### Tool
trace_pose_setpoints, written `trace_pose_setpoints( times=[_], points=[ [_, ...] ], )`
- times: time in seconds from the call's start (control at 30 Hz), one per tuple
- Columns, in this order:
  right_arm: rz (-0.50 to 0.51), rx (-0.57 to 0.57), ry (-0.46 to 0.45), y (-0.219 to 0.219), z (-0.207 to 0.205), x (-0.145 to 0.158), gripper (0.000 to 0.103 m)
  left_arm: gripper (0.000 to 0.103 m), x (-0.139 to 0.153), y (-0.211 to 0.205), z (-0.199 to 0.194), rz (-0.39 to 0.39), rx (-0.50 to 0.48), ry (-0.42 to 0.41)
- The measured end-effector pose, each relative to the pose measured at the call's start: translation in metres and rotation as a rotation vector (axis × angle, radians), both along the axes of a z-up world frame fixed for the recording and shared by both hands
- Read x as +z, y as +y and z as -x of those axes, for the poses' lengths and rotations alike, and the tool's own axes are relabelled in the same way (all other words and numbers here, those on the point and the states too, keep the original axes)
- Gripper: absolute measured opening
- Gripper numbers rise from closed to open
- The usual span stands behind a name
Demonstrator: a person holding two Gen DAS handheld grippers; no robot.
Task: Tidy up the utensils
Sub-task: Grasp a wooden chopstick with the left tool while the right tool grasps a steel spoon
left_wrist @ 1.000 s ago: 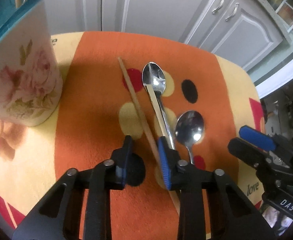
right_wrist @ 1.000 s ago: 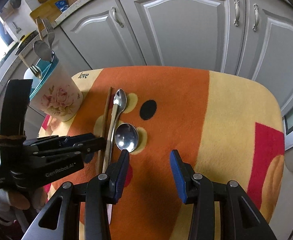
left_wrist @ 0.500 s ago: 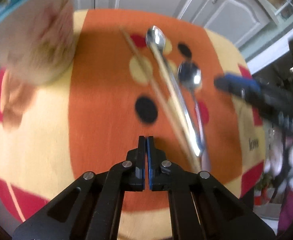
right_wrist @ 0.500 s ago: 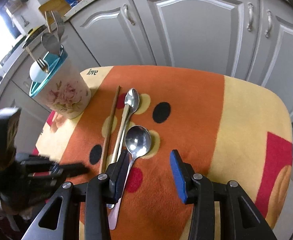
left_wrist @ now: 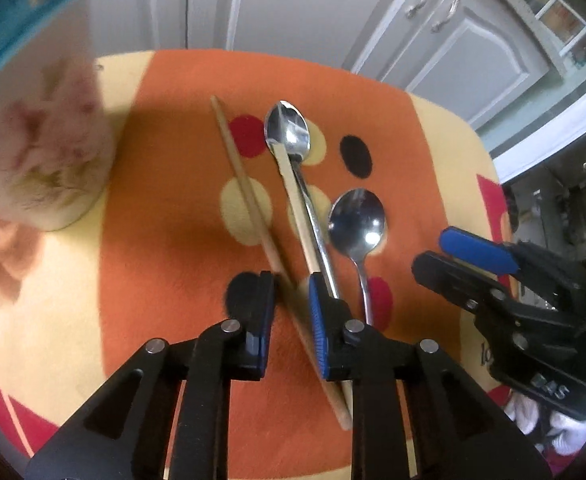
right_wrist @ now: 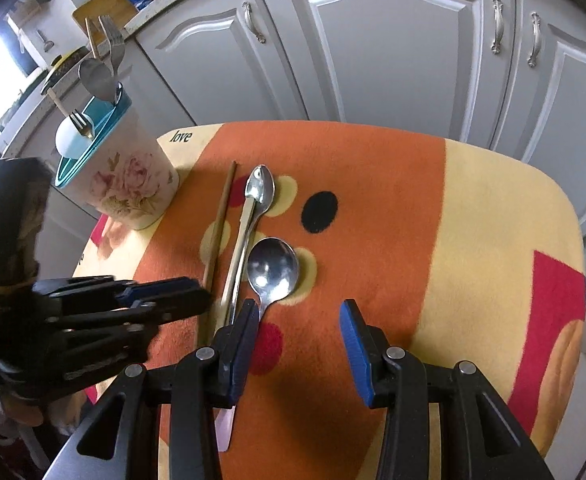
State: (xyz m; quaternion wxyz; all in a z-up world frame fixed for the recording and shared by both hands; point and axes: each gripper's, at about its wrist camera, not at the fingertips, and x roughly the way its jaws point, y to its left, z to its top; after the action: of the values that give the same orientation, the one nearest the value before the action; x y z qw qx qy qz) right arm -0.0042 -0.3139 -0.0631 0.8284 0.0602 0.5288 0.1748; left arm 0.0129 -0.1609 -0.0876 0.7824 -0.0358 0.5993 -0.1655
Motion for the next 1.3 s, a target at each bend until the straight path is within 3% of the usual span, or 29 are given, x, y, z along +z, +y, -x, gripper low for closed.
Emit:
trace_pose_setpoints(
  times=[0.27,0.67,0.77,0.87,1.13,1.23,1.3],
  points=[
    [-0.019,-0.017,0.002,-0.002,-0.002,0.0,0.04,0.007,-0.002,0.003,0.001,-0.022,-0.025,-0.004],
    [-0.018,0.07,-0.014,0.011,-0.013,-0.011,0.04,0.005,0.0,0.036,0.067,-0.015,-0.117,0.103],
    [-0.029,0.085,-0.016,0.009,-0.021,-0.016,0.04,0.008,0.013,0.034,0.058,-0.017,-0.123,0.032],
    [-0.065,0.115,-0.009,0.007,-0.031,-0.021,0.04,0.019,0.018,0.028,0.036,-0.01,-0.11,0.0],
    [-0.087,0.209,-0.047,0.015,-0.044,-0.023,0.04,0.019,-0.002,-0.002,-0.004,-0.114,-0.116,-0.018],
    [-0.095,0.245,-0.052,0.019,-0.046,-0.025,0.035,0.019,-0.003,-0.01,-0.011,-0.125,-0.13,-0.035],
    [-0.1,0.259,-0.05,0.018,-0.048,-0.026,0.026,0.019,-0.005,-0.021,-0.014,-0.139,-0.151,-0.043]
  ],
)
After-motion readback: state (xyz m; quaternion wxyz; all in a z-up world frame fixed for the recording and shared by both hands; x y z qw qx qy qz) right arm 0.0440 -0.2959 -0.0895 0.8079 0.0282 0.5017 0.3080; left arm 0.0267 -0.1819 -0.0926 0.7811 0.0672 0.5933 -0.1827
